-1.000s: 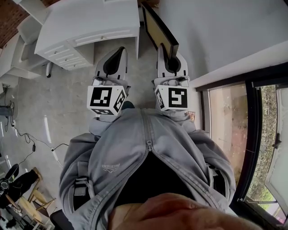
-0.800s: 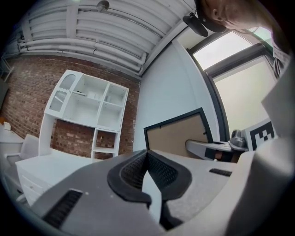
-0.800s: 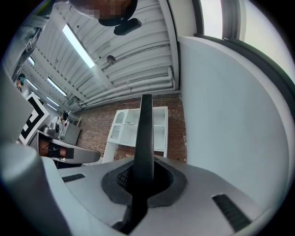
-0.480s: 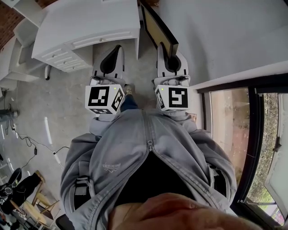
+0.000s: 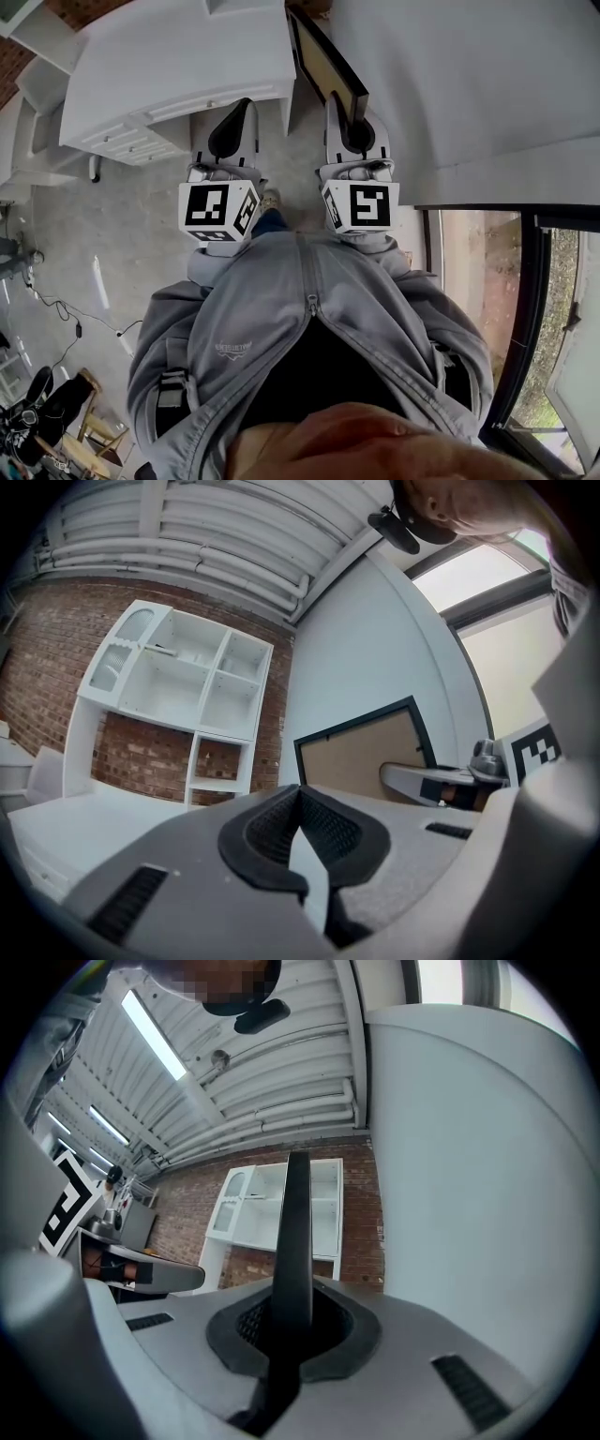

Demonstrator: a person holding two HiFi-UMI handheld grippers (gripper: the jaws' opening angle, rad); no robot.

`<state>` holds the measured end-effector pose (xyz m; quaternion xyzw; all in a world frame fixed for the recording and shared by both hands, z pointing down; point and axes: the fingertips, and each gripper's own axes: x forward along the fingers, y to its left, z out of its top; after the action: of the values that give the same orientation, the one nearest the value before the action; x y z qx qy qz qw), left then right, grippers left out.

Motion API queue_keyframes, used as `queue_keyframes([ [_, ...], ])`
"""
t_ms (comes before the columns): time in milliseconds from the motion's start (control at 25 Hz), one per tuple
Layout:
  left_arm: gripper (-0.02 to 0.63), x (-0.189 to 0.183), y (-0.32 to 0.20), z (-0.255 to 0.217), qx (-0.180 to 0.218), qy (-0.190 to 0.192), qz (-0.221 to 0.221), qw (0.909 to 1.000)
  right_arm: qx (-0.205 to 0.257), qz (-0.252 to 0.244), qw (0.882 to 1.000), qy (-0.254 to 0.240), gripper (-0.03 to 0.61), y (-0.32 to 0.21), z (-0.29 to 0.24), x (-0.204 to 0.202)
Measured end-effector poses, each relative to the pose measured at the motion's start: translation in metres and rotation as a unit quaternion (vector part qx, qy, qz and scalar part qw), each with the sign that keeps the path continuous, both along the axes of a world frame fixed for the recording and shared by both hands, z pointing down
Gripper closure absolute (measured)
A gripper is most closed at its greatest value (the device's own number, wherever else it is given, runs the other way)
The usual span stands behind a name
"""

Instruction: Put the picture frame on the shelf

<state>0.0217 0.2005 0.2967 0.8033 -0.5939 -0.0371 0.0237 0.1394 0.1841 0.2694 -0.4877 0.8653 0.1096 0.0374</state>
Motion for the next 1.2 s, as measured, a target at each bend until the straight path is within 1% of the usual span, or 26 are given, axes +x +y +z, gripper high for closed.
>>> queue_keyframes([
  [440, 0.606, -0.034, -0.073, -0.005, -0.001, -0.002, 0.022, 0.9998, -0.001, 0.018, 1.0, 0.003, 0.546, -0.07, -0.005, -0.037],
  [720, 0.606, -0.05, -0.115, -0.001, 0.001, -0.003, 0.044, 0.999, -0.002, 0.036, 0.999, 0.001, 0.546, -0.109, -0.001, -0.054],
  [1200, 0.606, -0.072, -0.153, 0.001, -0.01, 0.007, 0.056, 0.9984, -0.013, 0.055, 0.998, 0.003, 0.546, -0.146, -0.003, -0.069],
])
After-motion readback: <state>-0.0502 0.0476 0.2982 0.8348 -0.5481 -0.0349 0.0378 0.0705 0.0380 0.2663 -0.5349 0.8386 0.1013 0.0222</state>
